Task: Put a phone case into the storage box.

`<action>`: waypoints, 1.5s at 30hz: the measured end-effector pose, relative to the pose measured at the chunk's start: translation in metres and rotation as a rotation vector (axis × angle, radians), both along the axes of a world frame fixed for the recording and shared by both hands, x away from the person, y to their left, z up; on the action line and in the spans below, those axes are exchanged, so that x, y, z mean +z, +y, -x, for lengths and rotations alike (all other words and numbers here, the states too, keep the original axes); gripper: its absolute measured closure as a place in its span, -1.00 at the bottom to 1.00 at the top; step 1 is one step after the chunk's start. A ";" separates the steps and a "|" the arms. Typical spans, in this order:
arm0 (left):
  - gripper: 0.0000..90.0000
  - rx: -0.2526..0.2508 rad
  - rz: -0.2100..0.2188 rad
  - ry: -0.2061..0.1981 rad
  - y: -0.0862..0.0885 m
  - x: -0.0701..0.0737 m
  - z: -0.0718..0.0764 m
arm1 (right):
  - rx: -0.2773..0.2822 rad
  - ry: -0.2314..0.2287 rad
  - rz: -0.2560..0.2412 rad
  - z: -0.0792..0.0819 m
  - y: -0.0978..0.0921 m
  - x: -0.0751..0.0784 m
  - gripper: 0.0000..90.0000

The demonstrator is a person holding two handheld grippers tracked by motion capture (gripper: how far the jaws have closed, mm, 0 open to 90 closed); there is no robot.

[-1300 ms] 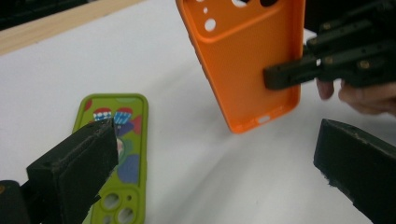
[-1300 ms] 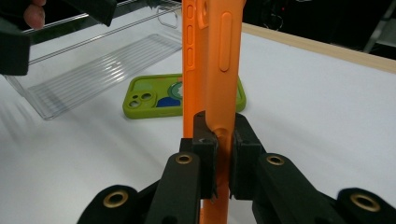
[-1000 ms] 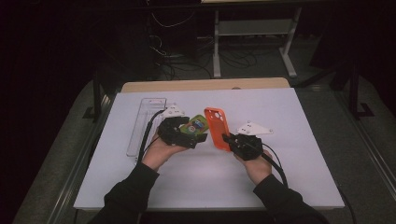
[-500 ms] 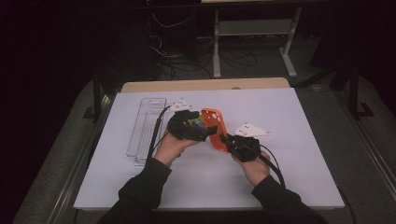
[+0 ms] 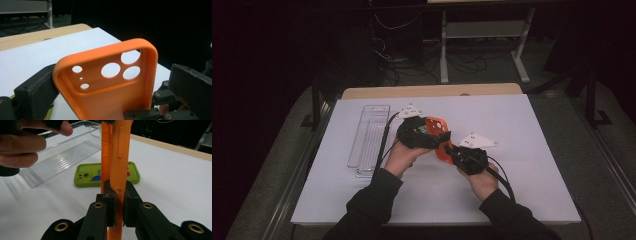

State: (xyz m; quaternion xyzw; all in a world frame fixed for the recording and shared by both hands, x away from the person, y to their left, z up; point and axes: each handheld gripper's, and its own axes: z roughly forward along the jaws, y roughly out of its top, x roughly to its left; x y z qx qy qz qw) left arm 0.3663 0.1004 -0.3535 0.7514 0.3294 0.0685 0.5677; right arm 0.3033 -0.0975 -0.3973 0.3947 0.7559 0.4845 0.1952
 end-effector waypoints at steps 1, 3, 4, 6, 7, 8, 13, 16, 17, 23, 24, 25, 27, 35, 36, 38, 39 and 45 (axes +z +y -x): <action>-1.00 0.001 -0.004 0.000 0.000 0.000 0.000 | 0.001 -0.003 0.001 0.000 0.000 0.000 0.82; -1.00 0.003 -0.005 -0.001 -0.001 0.000 0.000 | 0.004 0.000 0.002 0.000 0.000 0.000 0.81; -1.00 0.003 -0.004 -0.002 -0.001 0.000 0.000 | 0.005 -0.002 0.006 0.000 0.001 -0.001 0.81; -1.00 0.013 -0.002 0.004 -0.001 0.000 0.000 | 0.008 -0.007 0.018 0.000 0.001 -0.001 0.81; -1.00 0.014 0.004 0.006 -0.002 0.000 0.000 | 0.009 -0.012 0.025 0.001 0.002 -0.001 0.81; -1.00 0.018 0.006 0.006 -0.002 0.000 -0.001 | 0.010 -0.007 0.028 0.001 0.003 -0.001 0.81; -0.81 0.039 0.011 0.012 0.001 0.001 -0.001 | 0.021 -0.021 0.046 0.001 0.004 -0.002 0.81; -0.70 0.046 0.020 0.012 0.001 0.001 -0.001 | 0.016 -0.016 0.043 0.001 0.003 -0.002 0.81; -0.70 0.044 0.019 0.013 0.002 0.001 -0.002 | 0.016 -0.016 0.043 0.001 0.003 -0.002 0.81; -0.69 0.039 0.010 0.010 0.003 0.002 -0.001 | 0.023 -0.023 0.052 0.001 0.004 -0.002 0.80; -0.69 0.036 0.004 0.009 0.003 0.002 0.000 | 0.021 -0.023 0.053 0.002 0.004 -0.002 0.80; -0.68 0.037 0.006 0.008 0.003 0.003 0.000 | 0.021 -0.024 0.053 0.002 0.004 -0.002 0.80; -0.68 0.037 0.005 0.007 0.003 0.003 0.000 | 0.021 -0.025 0.053 0.002 0.004 -0.002 0.80; -0.66 0.042 -0.004 -0.002 0.002 0.003 0.001 | 0.023 -0.028 0.053 0.002 0.003 -0.002 0.78; -0.66 0.041 -0.004 -0.003 0.002 0.003 0.001 | 0.023 -0.026 0.054 0.001 0.004 -0.002 0.78; -0.65 0.040 0.000 -0.009 0.002 0.003 0.002 | 0.027 -0.028 0.055 0.001 0.003 -0.002 0.76; -0.65 0.041 -0.012 -0.011 0.002 0.004 0.002 | 0.027 -0.027 0.055 0.001 0.003 -0.002 0.75; -0.64 0.056 -0.027 -0.029 0.001 0.006 0.003 | 0.045 -0.047 0.085 0.001 0.003 -0.002 0.36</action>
